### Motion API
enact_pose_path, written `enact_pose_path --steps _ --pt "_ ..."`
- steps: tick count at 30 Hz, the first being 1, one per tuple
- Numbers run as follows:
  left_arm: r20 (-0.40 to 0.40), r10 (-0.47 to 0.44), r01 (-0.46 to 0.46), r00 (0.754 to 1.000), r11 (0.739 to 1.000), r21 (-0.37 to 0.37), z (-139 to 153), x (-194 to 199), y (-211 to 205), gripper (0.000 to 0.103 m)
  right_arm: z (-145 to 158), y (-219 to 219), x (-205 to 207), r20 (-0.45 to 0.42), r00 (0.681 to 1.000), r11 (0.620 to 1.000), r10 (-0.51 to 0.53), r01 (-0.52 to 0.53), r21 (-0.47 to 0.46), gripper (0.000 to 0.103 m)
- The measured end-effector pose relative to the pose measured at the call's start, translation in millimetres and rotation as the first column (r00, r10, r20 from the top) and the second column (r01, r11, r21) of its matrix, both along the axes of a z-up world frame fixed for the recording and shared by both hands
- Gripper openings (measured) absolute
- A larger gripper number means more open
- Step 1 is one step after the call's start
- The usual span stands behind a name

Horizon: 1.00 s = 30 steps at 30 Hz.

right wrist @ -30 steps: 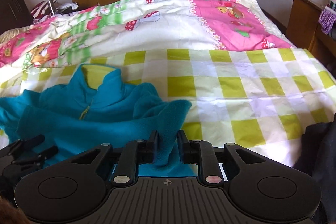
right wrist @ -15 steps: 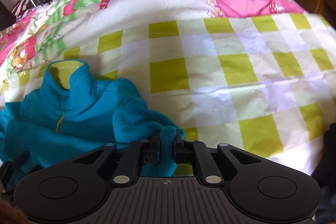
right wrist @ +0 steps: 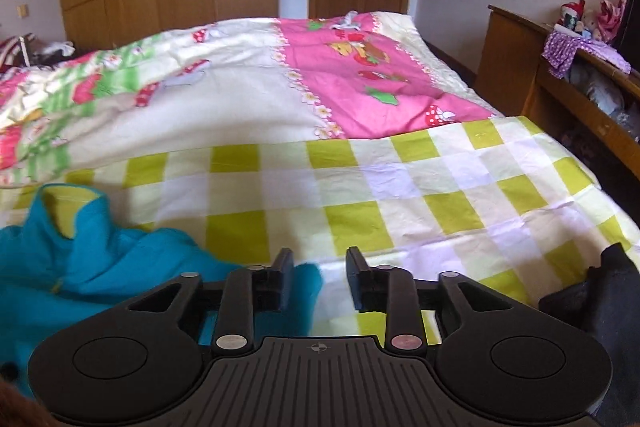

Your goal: Fold small clothes

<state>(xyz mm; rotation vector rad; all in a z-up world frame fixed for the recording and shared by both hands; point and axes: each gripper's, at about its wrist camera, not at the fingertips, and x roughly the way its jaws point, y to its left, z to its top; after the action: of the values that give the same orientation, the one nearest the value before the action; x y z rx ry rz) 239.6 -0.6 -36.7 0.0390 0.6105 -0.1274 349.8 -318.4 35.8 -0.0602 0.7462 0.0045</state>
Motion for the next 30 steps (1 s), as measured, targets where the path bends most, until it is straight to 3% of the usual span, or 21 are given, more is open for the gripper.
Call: enact_pose_path --steps 1,3,5,7,9,10,13,15,20,23,25,26,27,30 --pt "-0.007 0.005 -0.005 1.0 1.0 -0.009 -0.8 1.4 1.5 0.078 -5.3 1.0 -8.3 0.013 1.0 1.0 0.001 -0.001 -0.016 0.067" --pt "-0.018 0.01 -0.01 1.0 1.0 -0.009 -1.6 2.1 2.0 0.078 -20.5 -2.3 -13.6 -0.014 1.0 1.0 0.012 -0.012 0.01 0.066" --pt "-0.011 0.004 -0.003 1.0 1.0 0.015 -0.2 2.6 1.3 0.078 -40.2 -7.2 -6.6 -0.142 0.989 0.993 0.032 -0.015 0.119 0.063" --pt "-0.004 0.009 -0.009 1.0 0.998 0.065 2.6 4.6 0.2 0.078 -49.0 -14.2 3.1 -0.187 0.982 0.983 0.024 0.011 0.184 0.011" --pt "-0.022 0.011 -0.008 1.0 0.993 0.12 3.1 7.7 -0.4 0.078 -43.7 -23.6 15.1 -0.183 0.983 0.972 -0.015 0.057 0.228 0.011" --pt "-0.071 0.005 0.006 0.997 0.987 0.159 -1.8 12.0 -2.0 0.078 -40.6 -24.6 19.1 -0.166 0.985 0.975 -0.036 0.071 0.209 0.009" --pt "-0.074 -0.008 0.022 0.997 0.983 0.182 -5.1 3.6 -0.1 0.079 -52.4 -21.1 29.2 -0.208 0.977 0.988 -0.055 0.084 0.132 0.014" --pt "-0.066 -0.003 0.016 0.998 0.981 0.192 -0.7 -5.1 4.2 0.079 -47.8 -21.5 14.7 -0.15 0.986 0.988 -0.068 0.088 0.13 0.023" --pt "-0.068 0.035 -0.02 0.997 0.976 0.215 4.5 -25.6 26.5 0.079 -17.0 -20.2 -43.3 0.013 0.999 0.994 -0.051 0.049 0.094 0.026" --pt "-0.071 0.084 -0.07 0.994 0.981 0.183 4.1 -39.9 47.8 0.079 -3.6 11.1 -80.2 0.089 0.992 0.995 0.094 -0.097 0.03 0.028" --pt "-0.095 0.122 -0.104 0.988 0.978 0.179 -0.3 -44.7 59.7 0.079 -4.7 45.0 -95.9 0.118 0.968 0.975 0.222 -0.218 -0.039 0.043" --pt "-0.098 0.129 -0.111 0.987 0.979 0.169 -2.0 -47.8 65.4 0.079 -9.6 59.3 -99.3 0.126 0.953 0.961 0.275 -0.271 -0.047 0.046" --pt "-0.101 0.132 -0.115 0.986 0.981 0.155 -2.0 -51.7 71.2 0.079 -18.2 71.5 -98.4 0.108 0.943 0.949 0.314 -0.31 -0.051 0.047" --pt "-0.113 0.142 -0.126 0.983 0.982 0.139 1.3 -59.1 85.1 0.079 -59.4 97.4 -77.4 -0.073 0.946 0.934 0.315 -0.323 -0.154 0.046"
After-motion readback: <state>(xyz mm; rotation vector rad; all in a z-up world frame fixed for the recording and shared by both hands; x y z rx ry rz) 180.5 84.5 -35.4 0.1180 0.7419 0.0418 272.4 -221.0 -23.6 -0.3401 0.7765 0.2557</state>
